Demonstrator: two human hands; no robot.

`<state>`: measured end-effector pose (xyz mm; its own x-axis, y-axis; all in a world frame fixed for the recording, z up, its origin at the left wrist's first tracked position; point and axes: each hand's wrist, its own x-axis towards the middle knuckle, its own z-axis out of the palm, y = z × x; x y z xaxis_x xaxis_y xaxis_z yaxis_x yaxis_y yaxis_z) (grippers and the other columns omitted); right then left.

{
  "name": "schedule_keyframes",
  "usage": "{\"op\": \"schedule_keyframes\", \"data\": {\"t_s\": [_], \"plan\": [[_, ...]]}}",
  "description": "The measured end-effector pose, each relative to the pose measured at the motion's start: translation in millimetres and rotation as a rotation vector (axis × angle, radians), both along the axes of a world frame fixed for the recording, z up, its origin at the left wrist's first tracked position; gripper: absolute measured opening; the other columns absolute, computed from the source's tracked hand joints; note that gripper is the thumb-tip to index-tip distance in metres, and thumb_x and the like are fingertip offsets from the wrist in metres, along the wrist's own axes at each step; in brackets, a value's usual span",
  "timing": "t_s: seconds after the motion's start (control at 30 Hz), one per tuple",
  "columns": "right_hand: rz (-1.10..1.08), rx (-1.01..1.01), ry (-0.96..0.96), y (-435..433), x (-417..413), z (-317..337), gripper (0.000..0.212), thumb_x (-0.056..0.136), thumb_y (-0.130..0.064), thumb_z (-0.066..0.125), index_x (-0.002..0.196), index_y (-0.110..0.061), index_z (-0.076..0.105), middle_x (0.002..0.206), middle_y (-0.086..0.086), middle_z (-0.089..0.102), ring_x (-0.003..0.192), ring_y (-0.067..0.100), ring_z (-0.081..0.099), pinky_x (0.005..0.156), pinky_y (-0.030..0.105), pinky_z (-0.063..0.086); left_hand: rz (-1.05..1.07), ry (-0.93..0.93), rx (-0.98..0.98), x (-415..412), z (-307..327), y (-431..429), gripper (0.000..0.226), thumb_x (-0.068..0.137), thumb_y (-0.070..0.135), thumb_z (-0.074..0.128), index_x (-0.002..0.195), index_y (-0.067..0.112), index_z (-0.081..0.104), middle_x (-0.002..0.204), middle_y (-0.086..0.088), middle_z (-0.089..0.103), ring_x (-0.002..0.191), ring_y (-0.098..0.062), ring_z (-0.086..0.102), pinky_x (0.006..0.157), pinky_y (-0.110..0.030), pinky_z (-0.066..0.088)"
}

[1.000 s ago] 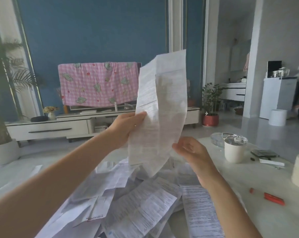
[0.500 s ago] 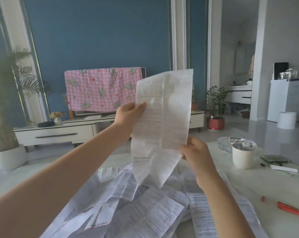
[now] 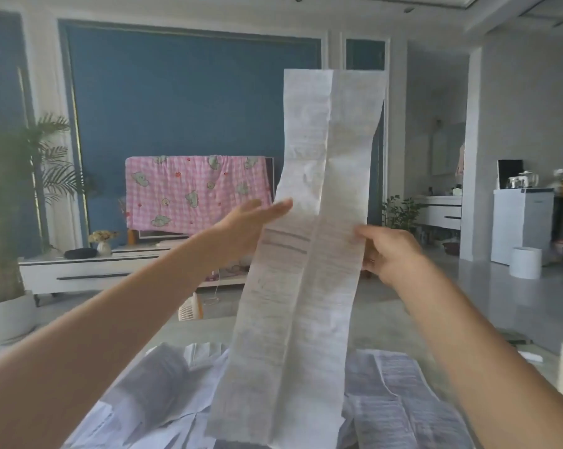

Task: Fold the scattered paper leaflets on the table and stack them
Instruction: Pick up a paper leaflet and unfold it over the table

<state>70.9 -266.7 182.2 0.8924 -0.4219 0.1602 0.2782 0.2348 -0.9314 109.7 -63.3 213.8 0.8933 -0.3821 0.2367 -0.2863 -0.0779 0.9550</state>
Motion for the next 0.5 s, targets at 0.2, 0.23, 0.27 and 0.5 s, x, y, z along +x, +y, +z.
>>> {"op": "schedule_keyframes", "data": {"t_s": [0.2,0.23,0.27,0.5], "plan": [[0.087,-0.03,0.083,14,-6,-5,0.01,0.082,-0.006,0.068,0.09,-0.005,0.063,0.066,0.006,0.066,0.064,0.02,0.061,0.06,0.03,0.051,0.123,-0.223,-0.021,-17,-36,15,0.078,0.066,0.015,0.083,0.132,0.035,0.044,0.125,-0.013,0.057,0.112,-0.032,0.058,0.094,-0.051,0.048],[0.116,-0.038,0.099,18,-8,-8,0.012,0.082,-0.007,0.068,0.093,-0.005,0.064,0.064,0.006,0.066,0.065,0.021,0.061,0.061,0.031,0.052,0.164,-0.26,-0.006,-20,-38,19,0.066,0.067,0.016,0.082,0.123,0.036,0.052,0.124,-0.01,0.057,0.114,-0.029,0.056,0.097,-0.048,0.047],[0.142,-0.048,0.109,21,-9,-12,0.01,0.082,-0.008,0.067,0.091,-0.005,0.064,0.063,0.005,0.067,0.065,0.021,0.061,0.061,0.031,0.052,0.207,-0.292,0.033,-22,-39,23,0.056,0.069,0.015,0.081,0.115,0.036,0.056,0.121,-0.005,0.057,0.115,-0.026,0.055,0.099,-0.043,0.046],[0.118,-0.016,-0.014,45,-19,-23,0.007,0.086,-0.016,0.065,0.092,-0.012,0.062,0.083,0.005,0.066,0.069,0.017,0.061,0.061,0.029,0.049,0.324,-0.395,0.153,-46,-48,57,0.027,0.079,0.014,0.073,0.104,0.022,0.066,0.102,0.0,0.064,0.086,-0.012,0.058,0.071,-0.016,0.046]]}}
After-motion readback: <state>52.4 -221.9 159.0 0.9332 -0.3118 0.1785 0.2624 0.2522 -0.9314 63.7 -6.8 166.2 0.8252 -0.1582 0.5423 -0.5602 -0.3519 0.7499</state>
